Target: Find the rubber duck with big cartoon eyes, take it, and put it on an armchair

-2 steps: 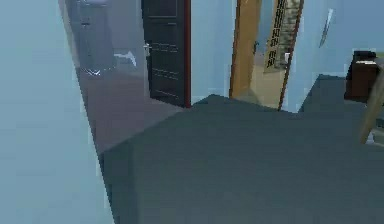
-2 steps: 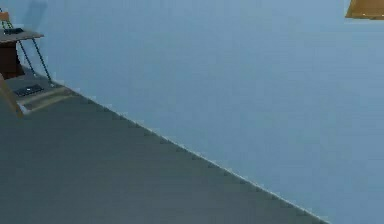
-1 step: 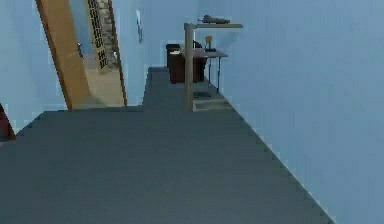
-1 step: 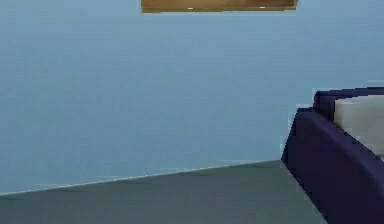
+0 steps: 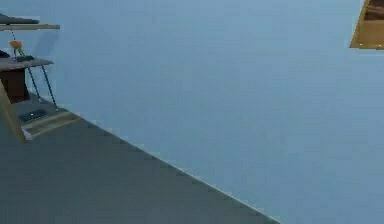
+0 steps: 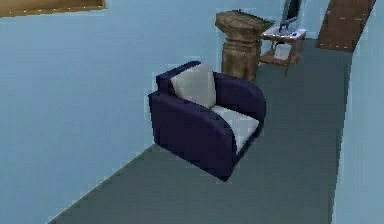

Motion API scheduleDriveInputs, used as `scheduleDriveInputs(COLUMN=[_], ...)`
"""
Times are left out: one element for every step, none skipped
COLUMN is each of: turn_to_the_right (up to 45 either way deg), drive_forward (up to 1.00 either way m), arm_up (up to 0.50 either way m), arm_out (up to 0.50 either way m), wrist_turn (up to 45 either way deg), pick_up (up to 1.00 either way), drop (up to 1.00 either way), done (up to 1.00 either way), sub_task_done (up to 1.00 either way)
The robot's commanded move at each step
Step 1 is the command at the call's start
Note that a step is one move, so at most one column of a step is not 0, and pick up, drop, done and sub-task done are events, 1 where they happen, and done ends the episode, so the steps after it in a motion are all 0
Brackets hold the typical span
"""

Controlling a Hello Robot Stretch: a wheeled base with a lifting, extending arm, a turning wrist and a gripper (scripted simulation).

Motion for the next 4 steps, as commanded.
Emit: scheduleDriveInputs(turn_to_the_right=[36.0,0.0,-45.0,-24.0], drive_forward=[0.00,0.10,0.00,0.00], arm_up=[0.00,0.00,0.00,0.00], arm_out=[0.00,0.00,0.00,0.00], wrist_turn=[0.0,0.0,0.0,0.0], pick_up=[0.00,0.00,0.00,0.00], drop=[0.00,0.00,0.00,0.00], done=[0.00,0.00,0.00,0.00], sub_task_done=[0.00,0.00,0.00,0.00])
